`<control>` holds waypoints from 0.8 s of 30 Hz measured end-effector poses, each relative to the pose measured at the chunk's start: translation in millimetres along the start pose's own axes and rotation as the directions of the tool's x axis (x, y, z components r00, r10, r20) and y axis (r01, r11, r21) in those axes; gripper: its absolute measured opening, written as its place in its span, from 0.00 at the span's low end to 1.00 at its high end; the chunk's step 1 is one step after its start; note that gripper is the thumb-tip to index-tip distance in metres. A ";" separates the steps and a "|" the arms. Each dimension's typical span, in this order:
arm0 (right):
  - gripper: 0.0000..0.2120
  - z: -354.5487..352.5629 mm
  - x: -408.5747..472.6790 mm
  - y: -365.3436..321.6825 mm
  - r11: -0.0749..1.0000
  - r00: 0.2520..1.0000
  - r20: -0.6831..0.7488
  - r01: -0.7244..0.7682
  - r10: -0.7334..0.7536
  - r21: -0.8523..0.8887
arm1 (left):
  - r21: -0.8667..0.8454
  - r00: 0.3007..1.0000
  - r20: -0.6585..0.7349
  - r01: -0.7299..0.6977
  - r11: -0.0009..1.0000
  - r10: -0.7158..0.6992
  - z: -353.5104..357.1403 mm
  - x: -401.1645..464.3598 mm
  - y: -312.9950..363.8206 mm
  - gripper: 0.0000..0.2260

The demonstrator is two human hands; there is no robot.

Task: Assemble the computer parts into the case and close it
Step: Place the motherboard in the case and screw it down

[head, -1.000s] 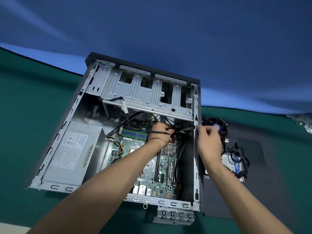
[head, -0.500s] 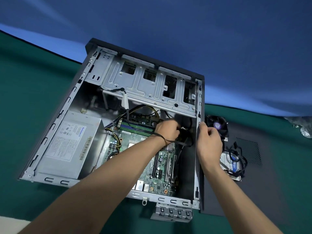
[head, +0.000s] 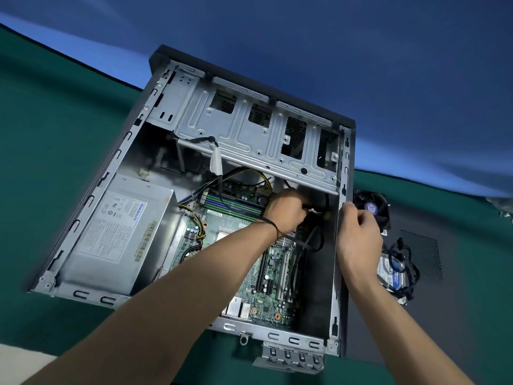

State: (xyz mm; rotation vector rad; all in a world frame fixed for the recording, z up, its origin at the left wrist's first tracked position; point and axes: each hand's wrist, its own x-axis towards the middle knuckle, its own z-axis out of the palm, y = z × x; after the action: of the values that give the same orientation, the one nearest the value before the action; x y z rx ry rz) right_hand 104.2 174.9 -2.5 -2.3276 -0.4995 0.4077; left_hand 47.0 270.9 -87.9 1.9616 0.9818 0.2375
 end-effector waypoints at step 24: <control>0.17 0.7 0.6 -0.2 0.999 0.999 -0.014 -0.032 0.032 0.002 | 0.284 0.977 0.057 -0.214 0.935 0.207 4.1 -9.8 -12.6 0.12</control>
State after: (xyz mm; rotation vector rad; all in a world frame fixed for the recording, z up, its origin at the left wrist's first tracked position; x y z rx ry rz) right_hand 104.4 175.7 -2.9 -2.3376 -0.4546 0.4063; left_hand 35.7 264.8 -98.2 2.3361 0.8240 0.1960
